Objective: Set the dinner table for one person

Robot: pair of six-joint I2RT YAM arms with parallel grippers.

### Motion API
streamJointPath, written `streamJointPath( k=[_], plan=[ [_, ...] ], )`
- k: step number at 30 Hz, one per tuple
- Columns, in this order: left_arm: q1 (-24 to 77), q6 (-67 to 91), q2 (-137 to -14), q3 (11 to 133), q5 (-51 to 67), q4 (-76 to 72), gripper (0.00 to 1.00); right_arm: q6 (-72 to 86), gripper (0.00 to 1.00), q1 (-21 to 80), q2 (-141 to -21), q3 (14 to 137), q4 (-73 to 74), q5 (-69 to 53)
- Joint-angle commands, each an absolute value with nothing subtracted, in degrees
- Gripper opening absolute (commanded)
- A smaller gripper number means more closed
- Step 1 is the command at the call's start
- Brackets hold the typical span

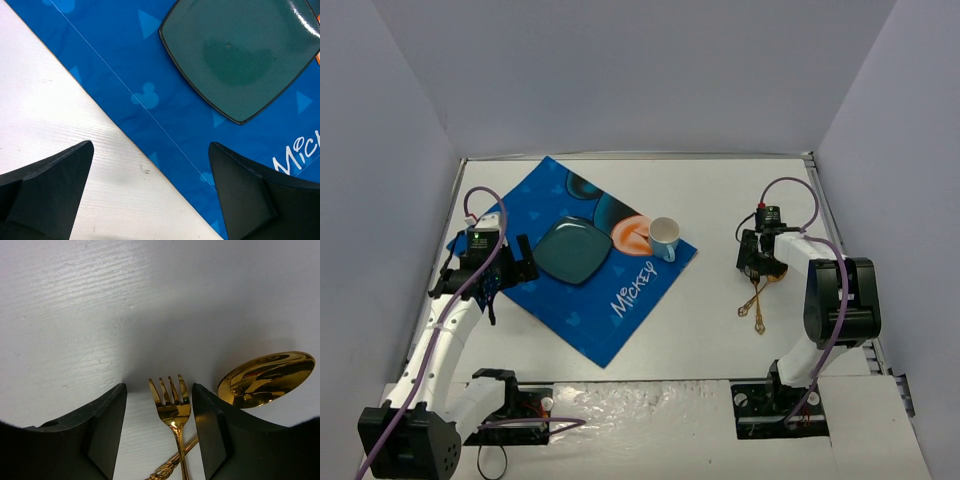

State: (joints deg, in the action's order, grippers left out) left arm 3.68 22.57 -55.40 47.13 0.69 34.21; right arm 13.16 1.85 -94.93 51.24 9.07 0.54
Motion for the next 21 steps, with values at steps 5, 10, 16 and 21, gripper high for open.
streamJointPath(
  k=[5, 10, 16, 21],
  plan=[
    [3.9, 22.5, -55.5, 48.3, 1.3, 31.5, 0.97, 13.9, 0.38, 1.6, -96.4, 52.4, 9.0, -0.7],
    [3.9, 22.6, -55.8, 48.3, 1.9, 31.1, 0.97, 17.4, 0.18, 1.8, -95.4, 54.3, 9.0, -1.1],
    [4.3, 22.3, -56.0, 48.6, 3.1, 31.6, 0.97, 21.9, 0.04, 3.7, -94.9, 56.8, 9.3, -0.3],
    [5.6, 22.3, -56.6, 51.1, 4.4, 32.9, 0.97, 25.2, 0.0, 6.7, -93.3, 58.5, 10.4, 3.2]
  ],
)
